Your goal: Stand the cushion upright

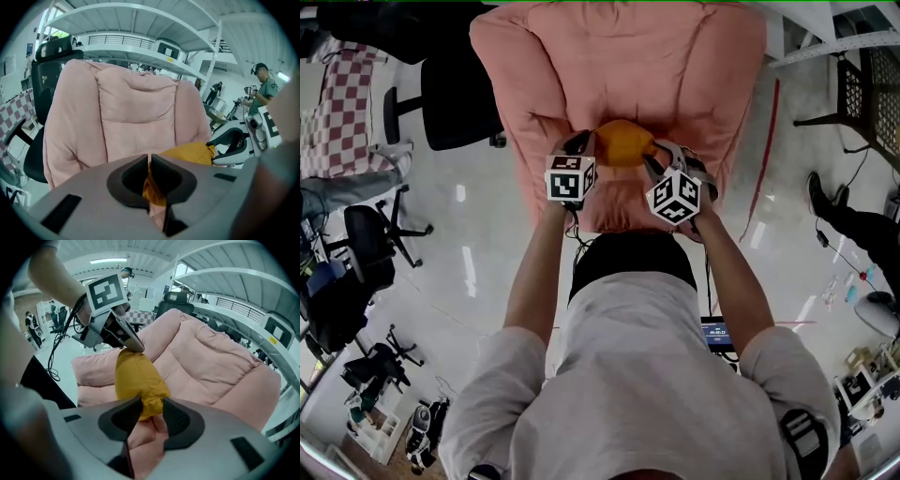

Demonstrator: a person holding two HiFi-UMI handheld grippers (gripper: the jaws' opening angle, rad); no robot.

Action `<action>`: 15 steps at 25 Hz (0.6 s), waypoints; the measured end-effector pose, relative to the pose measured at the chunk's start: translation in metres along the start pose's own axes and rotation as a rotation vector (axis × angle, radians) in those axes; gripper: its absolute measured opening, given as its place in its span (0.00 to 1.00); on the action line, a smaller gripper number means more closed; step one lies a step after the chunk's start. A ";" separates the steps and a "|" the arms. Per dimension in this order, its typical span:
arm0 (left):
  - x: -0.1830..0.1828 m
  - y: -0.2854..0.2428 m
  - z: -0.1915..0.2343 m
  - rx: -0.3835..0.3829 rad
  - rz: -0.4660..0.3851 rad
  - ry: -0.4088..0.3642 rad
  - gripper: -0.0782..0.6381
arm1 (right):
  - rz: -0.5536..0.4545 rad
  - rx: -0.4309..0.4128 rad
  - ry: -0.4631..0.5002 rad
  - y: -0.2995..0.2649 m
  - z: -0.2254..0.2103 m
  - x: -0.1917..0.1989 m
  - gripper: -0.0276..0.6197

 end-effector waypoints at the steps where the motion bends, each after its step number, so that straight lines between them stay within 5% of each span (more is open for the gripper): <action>1: -0.003 -0.001 0.002 -0.001 -0.004 0.004 0.16 | 0.002 0.000 -0.004 -0.002 -0.003 -0.001 0.28; 15: -0.041 -0.032 0.025 -0.022 -0.003 0.004 0.16 | 0.002 0.018 -0.061 -0.031 -0.048 -0.017 0.22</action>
Point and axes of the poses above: the fingertips, and each gripper's own axes: y backward along the fingers, z to its left, x out of its underside, the point moved 7 cm from there along y, backward along the fingers, and after that the axes turned 3 degrees about z, right-handed, at the moved point
